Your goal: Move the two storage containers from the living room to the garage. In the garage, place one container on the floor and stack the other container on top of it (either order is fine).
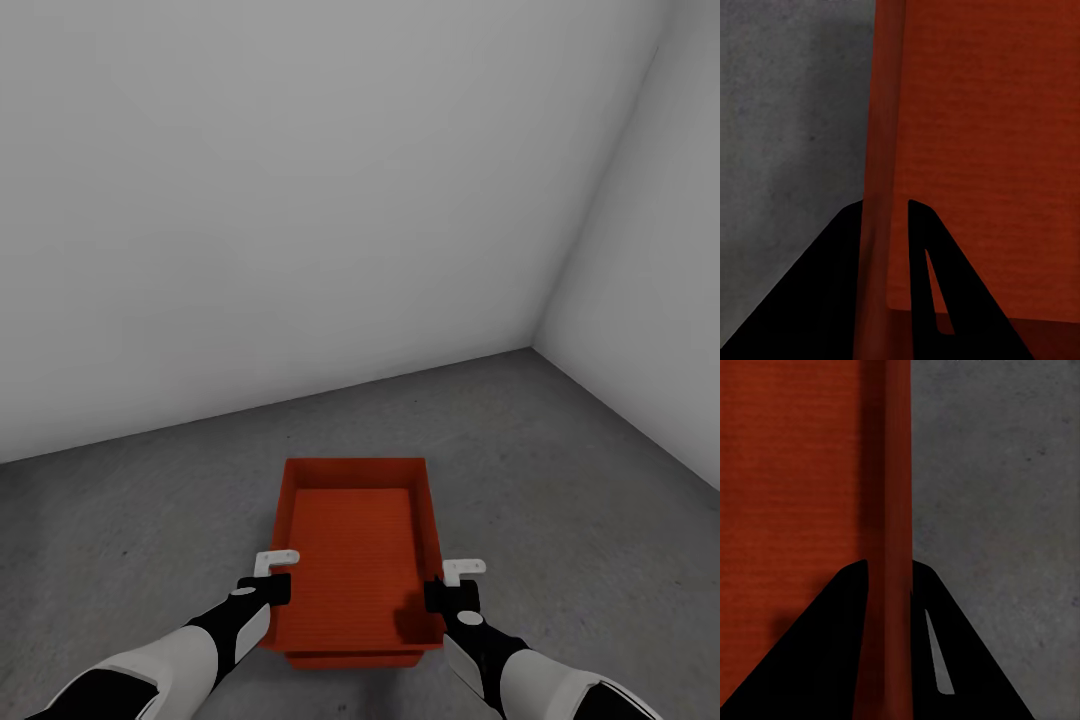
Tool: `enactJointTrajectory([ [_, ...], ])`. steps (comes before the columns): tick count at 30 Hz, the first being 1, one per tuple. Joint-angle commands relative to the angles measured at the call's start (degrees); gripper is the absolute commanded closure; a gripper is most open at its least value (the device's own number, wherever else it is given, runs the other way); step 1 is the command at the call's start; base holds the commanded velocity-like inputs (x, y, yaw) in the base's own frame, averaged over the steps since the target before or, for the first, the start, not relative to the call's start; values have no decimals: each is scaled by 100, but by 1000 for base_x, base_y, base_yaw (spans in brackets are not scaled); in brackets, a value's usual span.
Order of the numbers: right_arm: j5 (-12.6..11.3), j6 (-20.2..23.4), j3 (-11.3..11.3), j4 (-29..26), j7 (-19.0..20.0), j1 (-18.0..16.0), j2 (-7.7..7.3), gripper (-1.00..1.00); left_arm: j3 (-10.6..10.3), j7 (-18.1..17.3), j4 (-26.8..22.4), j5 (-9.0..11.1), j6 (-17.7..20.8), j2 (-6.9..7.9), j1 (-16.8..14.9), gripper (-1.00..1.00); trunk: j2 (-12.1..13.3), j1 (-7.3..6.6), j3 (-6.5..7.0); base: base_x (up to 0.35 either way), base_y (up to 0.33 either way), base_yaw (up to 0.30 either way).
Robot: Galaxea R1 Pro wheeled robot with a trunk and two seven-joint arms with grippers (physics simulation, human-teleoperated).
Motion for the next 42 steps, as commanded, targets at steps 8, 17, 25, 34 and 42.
enactJointTrajectory([
  [8,-68,17,116,-1,43,4,-1,100,373,460,-14,-12,-160,55,-11,100,-244,132,-113,0,0,0],
  [17,-69,22,116,-1,43,4,-1,100,373,460,-7,-12,-160,55,-11,100,-605,329,-274,0,0,0],
  [25,-70,15,116,-1,43,2,-1,100,373,460,-6,-12,-158,55,-11,100,-926,505,-418,0,0,0],
  [34,-69,14,116,-1,43,6,-1,100,373,460,-6,-14,-154,55,-11,100,-1287,703,-579,0,0,0],
  [42,-61,14,116,-1,43,6,-1,100,373,460,-6,-12,-151,55,-11,100,-1607,878,-723,0,0,0],
])
